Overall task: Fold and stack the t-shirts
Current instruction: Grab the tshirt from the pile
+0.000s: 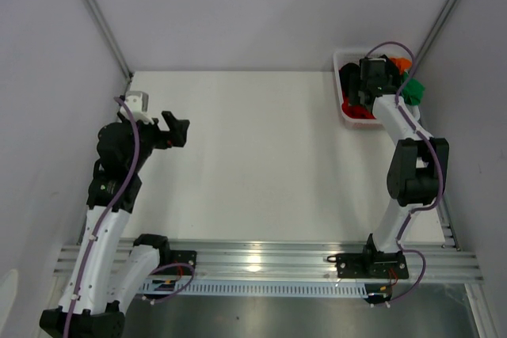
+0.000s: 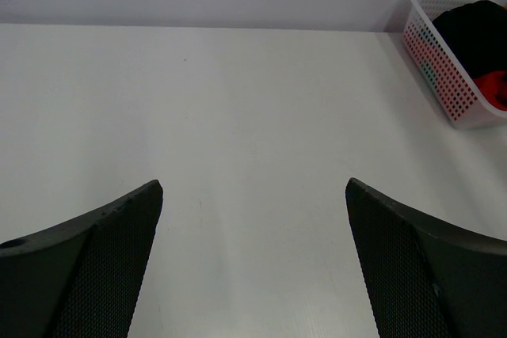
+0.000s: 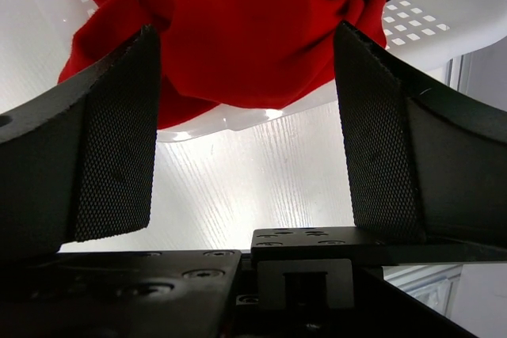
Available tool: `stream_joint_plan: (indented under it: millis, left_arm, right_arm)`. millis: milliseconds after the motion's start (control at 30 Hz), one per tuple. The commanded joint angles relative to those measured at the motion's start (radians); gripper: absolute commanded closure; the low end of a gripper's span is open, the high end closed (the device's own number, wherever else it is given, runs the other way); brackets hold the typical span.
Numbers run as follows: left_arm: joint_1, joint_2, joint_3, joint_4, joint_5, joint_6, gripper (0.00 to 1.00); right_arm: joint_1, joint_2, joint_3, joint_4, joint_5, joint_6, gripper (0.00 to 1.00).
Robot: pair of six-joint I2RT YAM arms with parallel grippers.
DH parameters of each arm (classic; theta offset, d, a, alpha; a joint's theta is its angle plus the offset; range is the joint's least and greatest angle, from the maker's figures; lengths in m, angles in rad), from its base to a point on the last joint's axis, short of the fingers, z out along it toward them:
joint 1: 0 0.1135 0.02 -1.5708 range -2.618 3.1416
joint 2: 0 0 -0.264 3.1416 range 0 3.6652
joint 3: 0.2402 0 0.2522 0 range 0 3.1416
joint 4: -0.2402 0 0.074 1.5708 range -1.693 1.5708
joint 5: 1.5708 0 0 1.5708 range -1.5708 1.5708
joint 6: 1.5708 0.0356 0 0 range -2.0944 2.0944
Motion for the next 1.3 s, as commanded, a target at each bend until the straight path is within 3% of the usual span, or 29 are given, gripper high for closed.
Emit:
stream_joint_plan:
  millis: [0, 1267]
  left_arm:
    - [0.005, -0.011, 0.001, 0.001, -0.002, -0.016, 0.01]
    - [0.005, 0.042, 0.041, 0.017, -0.002, 0.024, 0.01]
  right_arm:
    - [0.002, 0.002, 0.024, 0.02, -0.009, 0.014, 0.21]
    - [0.002, 0.016, -0.006, 0.025, -0.002, 0.106, 0.25]
